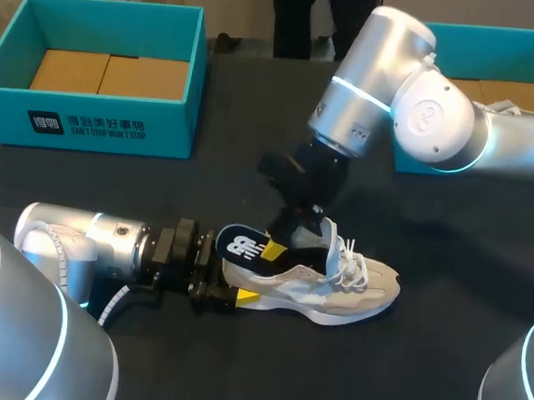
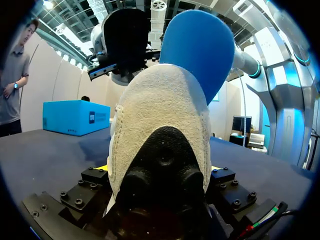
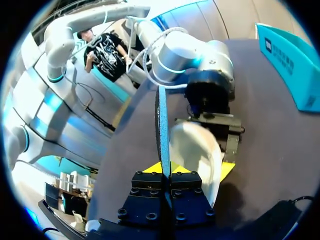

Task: Take the shoe out of the shoebox, open the shoe tongue, remove and reinsert the insole, then place the shoe into the shoebox

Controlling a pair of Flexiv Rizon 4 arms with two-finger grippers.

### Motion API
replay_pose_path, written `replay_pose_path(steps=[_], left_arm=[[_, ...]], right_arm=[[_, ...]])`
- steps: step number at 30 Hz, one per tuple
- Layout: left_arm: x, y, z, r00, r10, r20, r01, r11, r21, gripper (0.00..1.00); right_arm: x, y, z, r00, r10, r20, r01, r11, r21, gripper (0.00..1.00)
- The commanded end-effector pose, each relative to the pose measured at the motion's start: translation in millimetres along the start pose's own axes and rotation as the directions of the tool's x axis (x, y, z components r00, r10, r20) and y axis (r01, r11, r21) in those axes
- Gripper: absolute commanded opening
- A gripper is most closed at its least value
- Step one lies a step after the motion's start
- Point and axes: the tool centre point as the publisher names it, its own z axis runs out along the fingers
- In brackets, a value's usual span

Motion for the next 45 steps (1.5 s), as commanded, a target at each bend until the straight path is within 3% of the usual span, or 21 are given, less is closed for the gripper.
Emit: replay_pose_path(steps=[1, 16, 21, 31, 32, 33, 45], left_arm=[[0.1, 0.2, 0.2, 1.0, 0.0, 0.002, 0.0, 1.0, 0.002, 0.0], [0.1, 0.2, 0.2, 1.0, 0.0, 0.002, 0.0, 1.0, 0.002, 0.0], [0.1, 0.2, 0.2, 1.0, 0.0, 0.002, 0.0, 1.0, 0.002, 0.0], [0.1, 0.2, 0.2, 1.0, 0.0, 0.002, 0.0, 1.0, 0.002, 0.0], [0.1, 0.2, 0.2, 1.0, 0.0, 0.002, 0.0, 1.0, 0.002, 0.0], [0.1, 0.2, 0.2, 1.0, 0.0, 0.002, 0.0, 1.0, 0.002, 0.0], [0.1, 0.2, 0.2, 1.0, 0.0, 0.002, 0.0, 1.0, 0.002, 0.0]], right_arm=[[11.5, 18.4, -3.2, 0.999, -0.024, 0.048, 0.023, 1.0, 0.013, 0.0], [12.4, 23.2, -4.2, 0.998, -0.035, 0.06, 0.034, 0.999, 0.013, 0.0], [4.7, 60.1, -6.1, 0.988, -0.122, 0.096, 0.129, 0.989, -0.069, 0.0], [32.3, 107.1, -56.8, 0.955, -0.186, 0.231, 0.235, 0.95, -0.205, 0.0], [35.2, 108.2, -63.1, 0.979, -0.028, 0.202, 0.093, 0.942, -0.321, 0.0], [39.8, 106.8, -69.6, 0.979, 0.048, 0.2, 0.027, 0.934, -0.357, 0.0], [39.8, 106.8, -69.6, 0.979, 0.048, 0.2, 0.027, 0.934, -0.357, 0.0]])
